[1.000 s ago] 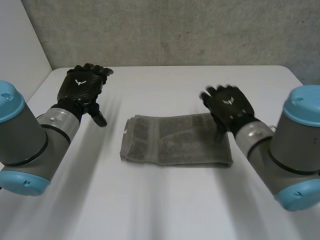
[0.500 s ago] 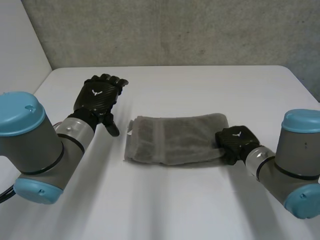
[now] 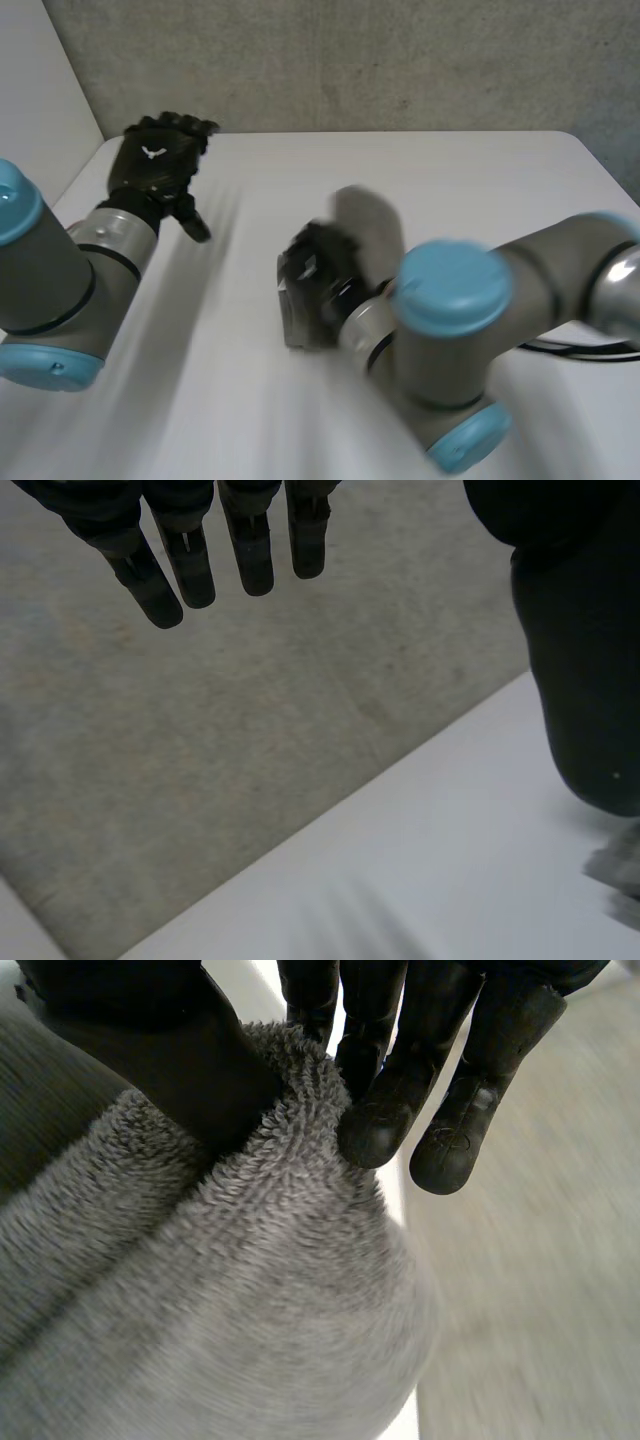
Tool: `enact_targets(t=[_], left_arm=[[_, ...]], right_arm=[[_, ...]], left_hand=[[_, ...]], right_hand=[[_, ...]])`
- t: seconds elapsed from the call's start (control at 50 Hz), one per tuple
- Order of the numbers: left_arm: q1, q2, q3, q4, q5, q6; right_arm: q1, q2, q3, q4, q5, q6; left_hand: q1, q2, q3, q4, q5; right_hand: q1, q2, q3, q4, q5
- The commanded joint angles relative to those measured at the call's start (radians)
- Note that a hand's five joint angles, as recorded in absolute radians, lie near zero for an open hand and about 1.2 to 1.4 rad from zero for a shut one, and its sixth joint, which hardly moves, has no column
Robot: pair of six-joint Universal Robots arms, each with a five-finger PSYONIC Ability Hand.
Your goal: Fold the towel.
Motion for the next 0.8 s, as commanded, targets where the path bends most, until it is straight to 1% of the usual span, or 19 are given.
enact_targets(t=[0.02, 0.04, 0.06, 0.08, 0.14, 0.18, 0.2, 0.24, 0.26, 0.3, 0.34, 0.36, 0.4, 0.46, 0.54, 0.58, 0.62, 0.72, 0.8], left_arm=[[0.015, 0.023, -0.013, 0.0, -0.025, -0.026], [0.015, 0.023, -0.013, 0.0, -0.025, -0.026], [0.015, 0.023, -0.016, 0.0, -0.025, -0.028], [0.013, 0.018, -0.016, 0.0, -0.025, -0.029], [0.009, 0.017, -0.015, 0.0, -0.024, -0.034], [0.001, 0.012, -0.007, 0.0, -0.025, -0.047], [0.001, 0.012, -0.007, 0.0, -0.025, -0.048], [-0.002, 0.011, 0.004, 0.002, -0.025, -0.08], [-0.002, 0.011, 0.004, 0.002, -0.025, -0.08], [-0.024, 0.0, 0.023, 0.002, -0.025, -0.123], [-0.039, -0.014, 0.039, 0.002, -0.027, -0.144], [-0.039, -0.014, 0.039, 0.002, -0.027, -0.144], [-0.079, -0.052, 0.069, -0.006, -0.033, -0.184], [-0.119, -0.101, 0.1, -0.012, -0.037, -0.213], [-0.166, -0.164, 0.132, -0.028, -0.048, -0.222], [-0.191, -0.198, 0.151, -0.038, -0.057, -0.222], [-0.229, -0.279, 0.19, -0.069, -0.083, -0.224], [-0.258, -0.392, 0.25, -0.124, -0.132, -0.222], [-0.272, -0.445, 0.266, -0.144, -0.14, -0.215]], right_arm=[[0.068, 0.09, 0.0, -0.015, -0.016, -0.067], [0.068, 0.09, 0.0, -0.015, -0.016, -0.067], [0.068, 0.087, 0.001, -0.029, 0.009, -0.051], [0.065, 0.073, 0.008, -0.05, 0.035, -0.02], [0.053, 0.039, 0.02, -0.072, 0.053, 0.032], [0.008, -0.063, 0.075, -0.101, 0.06, 0.188], [0.008, -0.064, 0.075, -0.101, 0.06, 0.189], [-0.032, -0.161, 0.132, -0.117, 0.038, 0.378], [-0.032, -0.162, 0.132, -0.117, 0.038, 0.379], [-0.087, -0.234, 0.162, -0.115, 0.015, 0.556], [-0.125, -0.26, 0.17, -0.106, 0.015, 0.637], [-0.125, -0.26, 0.17, -0.106, 0.015, 0.638], [-0.202, -0.28, 0.173, -0.074, 0.014, 0.763], [-0.256, -0.28, 0.153, 0.015, 0.0, 0.842], [-0.295, -0.26, 0.123, 0.101, -0.038, 0.877], [-0.311, -0.228, 0.103, 0.138, -0.06, 0.888], [-0.32, -0.145, 0.054, 0.191, -0.097, 0.917], [-0.325, -0.046, -0.005, 0.254, -0.115, 0.942], [-0.325, 0.01, -0.026, 0.265, -0.123, 0.933]], left_hand=[[-0.076, -0.062, -0.051, -0.068, -0.204], [-0.076, -0.062, -0.051, -0.068, -0.204], [-0.076, -0.062, -0.051, -0.068, -0.204], [-0.076, -0.062, -0.051, -0.068, -0.204], [-0.076, -0.062, -0.051, -0.068, -0.204], [-0.073, -0.059, -0.048, -0.065, -0.201], [-0.073, -0.059, -0.048, -0.065, -0.201], [-0.07, -0.056, -0.045, -0.062, -0.198], [-0.07, -0.056, -0.045, -0.062, -0.198], [-0.067, -0.053, -0.042, -0.059, -0.195], [-0.064, -0.05, -0.039, -0.056, -0.192], [-0.064, -0.05, -0.039, -0.056, -0.192], [-0.059, -0.044, -0.033, -0.051, -0.186], [-0.056, -0.041, -0.03, -0.048, -0.183], [-0.056, -0.041, -0.03, -0.048, -0.183], [-0.056, -0.041, -0.03, -0.048, -0.183], [-0.056, -0.041, -0.03, -0.048, -0.183], [-0.056, -0.041, -0.03, -0.048, -0.183], [-0.056, -0.041, -0.03, -0.048, -0.183]], right_hand=[[-0.498, -0.474, -0.533, -0.529, -0.53], [-0.502, -0.479, -0.537, -0.534, -0.535], [-0.909, -0.886, -0.944, -0.941, -0.942], [-1.012, -0.989, -1.047, -1.044, -1.045], [-1.048, -1.025, -1.084, -1.08, -1.081], [-1.132, -1.109, -1.167, -1.164, -1.165], [-1.132, -1.109, -1.167, -1.164, -1.165], [-1.132, -1.109, -1.167, -1.164, -1.165], [-1.132, -1.109, -1.167, -1.164, -1.165], [-1.132, -1.109, -1.167, -1.164, -1.165], [-1.132, -1.109, -1.167, -1.164, -1.165], [-1.132, -1.109, -1.167, -1.164, -1.165], [-1.132, -1.109, -1.167, -1.164, -1.165], [-1.132, -1.109, -1.167, -1.164, -1.165], [-1.132, -1.109, -1.167, -1.164, -1.165], [-1.132, -1.109, -1.167, -1.164, -1.165], [-1.132, -1.109, -1.167, -1.164, -1.165], [-1.132, -1.109, -1.167, -1.164, -1.165], [-1.132, -1.109, -1.167, -1.164, -1.165]])
